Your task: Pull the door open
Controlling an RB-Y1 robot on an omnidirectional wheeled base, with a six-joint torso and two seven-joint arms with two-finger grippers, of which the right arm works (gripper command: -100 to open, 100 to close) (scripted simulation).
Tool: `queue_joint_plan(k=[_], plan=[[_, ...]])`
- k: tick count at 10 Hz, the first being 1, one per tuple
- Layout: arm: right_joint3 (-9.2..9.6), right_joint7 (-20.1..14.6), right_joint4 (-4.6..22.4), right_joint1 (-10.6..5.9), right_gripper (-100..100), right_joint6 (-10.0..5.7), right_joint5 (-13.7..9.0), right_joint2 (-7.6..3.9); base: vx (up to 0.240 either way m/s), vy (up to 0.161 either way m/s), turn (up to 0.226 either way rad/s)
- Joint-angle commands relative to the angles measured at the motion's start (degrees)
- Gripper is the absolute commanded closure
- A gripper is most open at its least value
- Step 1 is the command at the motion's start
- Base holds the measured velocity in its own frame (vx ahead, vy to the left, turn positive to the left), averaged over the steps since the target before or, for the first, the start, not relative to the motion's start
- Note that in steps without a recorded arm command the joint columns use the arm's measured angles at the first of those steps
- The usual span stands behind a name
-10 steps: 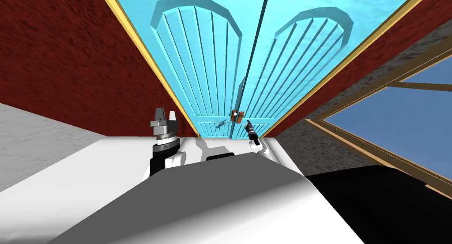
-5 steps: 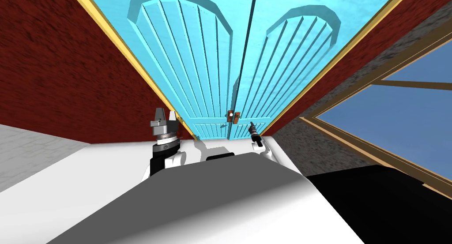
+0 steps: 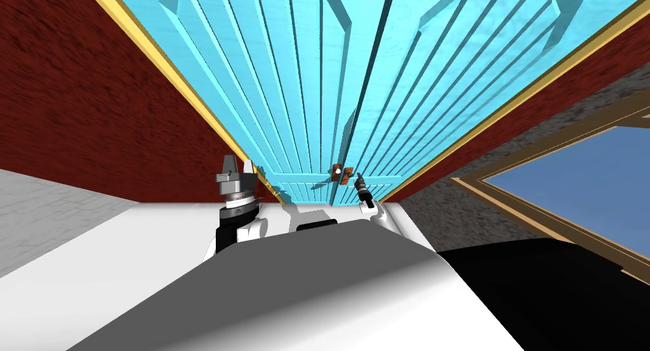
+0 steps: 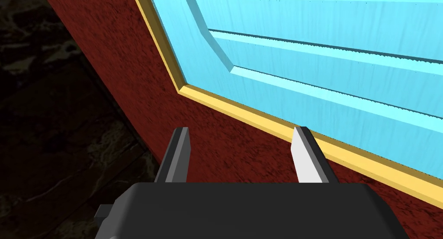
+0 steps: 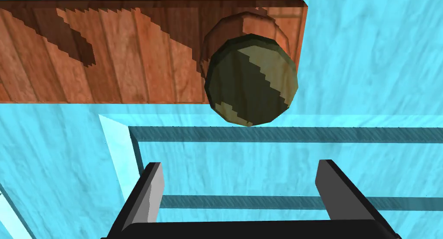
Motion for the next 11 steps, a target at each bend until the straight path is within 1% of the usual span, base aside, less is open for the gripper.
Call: queue_joint_plan(k=[1,2,3,8,9,11], plan=[[0.93,0.1,-0.5,-0.73,-100,-0.29,0.2,0.68,0.19,0.103,0.141],[0.58,0.1,-0.5,-0.29,-100,-0.16,0.1,0.45,0.081,0.051,0.022],[0.58,0.1,-0.5,-0.29,100,-0.16,0.1,0.45,-0.007,-0.007,-0.021],[0.58,0.1,-0.5,-0.29,100,-0.16,0.1,0.45,-0.016,-0.007,0.006],[0.08,-0.2,-0.2,0.73,100,-0.13,0.0,-0.18,-0.131,-0.029,-0.029],[-0.21,-0.6,0.0,1.43,100,-0.21,0.0,-0.81,-0.173,-0.044,-0.02]])
